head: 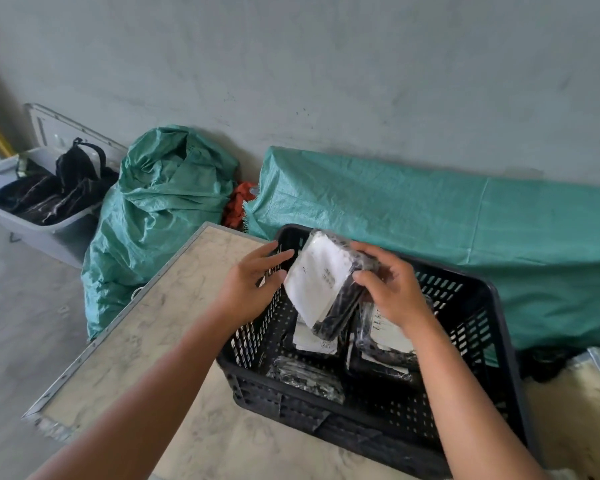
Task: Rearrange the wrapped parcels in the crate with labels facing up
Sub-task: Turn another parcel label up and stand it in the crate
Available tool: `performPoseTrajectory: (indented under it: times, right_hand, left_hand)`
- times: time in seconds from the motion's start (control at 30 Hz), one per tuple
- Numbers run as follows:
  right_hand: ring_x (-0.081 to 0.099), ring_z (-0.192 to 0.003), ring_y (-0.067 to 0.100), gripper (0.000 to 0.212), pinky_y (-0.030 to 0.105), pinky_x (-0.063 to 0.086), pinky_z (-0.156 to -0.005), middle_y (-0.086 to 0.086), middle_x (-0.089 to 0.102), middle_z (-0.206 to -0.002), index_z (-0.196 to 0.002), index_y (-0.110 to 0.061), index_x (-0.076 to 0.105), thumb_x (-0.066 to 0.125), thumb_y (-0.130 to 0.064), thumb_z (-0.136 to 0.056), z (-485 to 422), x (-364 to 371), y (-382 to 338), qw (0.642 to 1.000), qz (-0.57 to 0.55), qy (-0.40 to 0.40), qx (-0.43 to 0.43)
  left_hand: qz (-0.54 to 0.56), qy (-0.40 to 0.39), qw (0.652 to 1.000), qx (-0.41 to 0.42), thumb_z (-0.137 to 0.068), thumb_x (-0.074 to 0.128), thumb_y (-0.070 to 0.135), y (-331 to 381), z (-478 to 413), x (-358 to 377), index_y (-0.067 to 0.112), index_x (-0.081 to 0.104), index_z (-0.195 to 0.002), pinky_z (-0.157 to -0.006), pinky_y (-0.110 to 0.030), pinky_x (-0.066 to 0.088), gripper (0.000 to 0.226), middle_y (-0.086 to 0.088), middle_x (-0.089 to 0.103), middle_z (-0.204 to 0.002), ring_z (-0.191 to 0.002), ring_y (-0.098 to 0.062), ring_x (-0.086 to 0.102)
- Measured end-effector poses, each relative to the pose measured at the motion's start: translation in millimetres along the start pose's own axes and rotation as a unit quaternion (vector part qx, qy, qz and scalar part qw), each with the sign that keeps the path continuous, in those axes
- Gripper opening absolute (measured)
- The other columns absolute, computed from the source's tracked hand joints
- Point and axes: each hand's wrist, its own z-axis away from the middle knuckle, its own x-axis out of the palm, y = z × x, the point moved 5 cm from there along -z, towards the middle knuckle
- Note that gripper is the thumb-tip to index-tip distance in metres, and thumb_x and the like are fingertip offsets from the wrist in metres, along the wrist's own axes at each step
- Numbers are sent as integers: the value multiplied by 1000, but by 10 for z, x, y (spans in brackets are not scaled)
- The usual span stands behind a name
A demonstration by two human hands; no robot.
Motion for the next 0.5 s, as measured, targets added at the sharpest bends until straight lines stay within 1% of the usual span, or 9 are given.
performPoseTrajectory:
  times: [0.07,0.13,0.2,0.27,0.3,0.33,0.43,0.47,0.5]
  right_hand:
    - [49,-72,27,44,37,51,-70,12,59,-88,-121,-42,74,72,-30,-79,2,-130,-137,1000,-29,-6,-6]
    - [55,-78,22,45,29,57,-72,12,55,-95,-121,-36,75,72,-27,-77,5,-227,-229,998,-58,-10,-13]
    - [58,-84,18,46,27,61,-70,10,57,-101,-122,-32,76,71,-25,-76,-2,-274,-254,996,-89,-15,-8]
    - [60,-92,21,48,34,63,-77,10,62,-106,-123,-34,75,70,-27,-76,-19,-287,-229,995,-95,-18,5]
    - [63,-97,22,48,37,63,-84,8,66,-113,-124,-37,74,71,-30,-77,-23,-283,-209,996,-90,-15,12]
    - [66,-104,21,48,39,60,-91,2,68,-119,-125,-40,73,72,-33,-78,-27,-281,-178,997,-81,-5,16]
    - [61,-118,26,42,41,51,-105,12,64,-132,-130,-50,67,74,-39,-90,-34,-267,-37,997,-58,44,16]
    - [60,-121,24,44,39,51,-105,8,63,-135,-133,-54,62,73,-43,-92,-34,-253,28,997,-45,56,19]
    - [60,-127,16,51,32,53,-104,-3,62,-141,-138,-57,56,74,-48,-90,-34,-233,103,998,-24,61,25]
  left_hand:
    - [51,-42,998,-2,-93,71,35,160,-60,57,61,65,-123,-113,-36,37,40,8,40,-160,-147,0,30]
    - [116,-92,989,0,-92,75,32,271,-112,108,49,69,-128,-112,-30,35,40,7,45,-158,-150,0,25]
    - [170,-136,976,7,-92,75,14,327,-147,149,32,72,-129,-110,-22,39,41,4,59,-146,-146,-6,38]
    - [173,-157,972,3,-92,73,3,325,-168,183,21,73,-129,-96,-18,49,41,3,69,-133,-119,-13,64]
    - [175,-162,971,-13,-93,71,1,296,-174,202,20,73,-129,-89,-16,50,41,4,71,-130,-106,-11,68]
    - [188,-167,967,-39,-94,69,0,248,-181,231,21,73,-129,-88,-15,51,41,6,71,-131,-104,-7,68]
    - [264,-170,941,-124,-96,65,-3,29,-179,388,29,73,-129,-93,-25,56,47,5,66,-138,-110,-5,67]
    - [274,-158,938,-142,-96,64,-4,-48,-189,440,31,73,-128,-96,-30,56,49,4,64,-141,-115,-9,66]
    - [280,-143,936,-158,-96,64,-5,-124,-197,487,35,74,-126,-98,-35,56,50,2,63,-142,-118,-14,66]
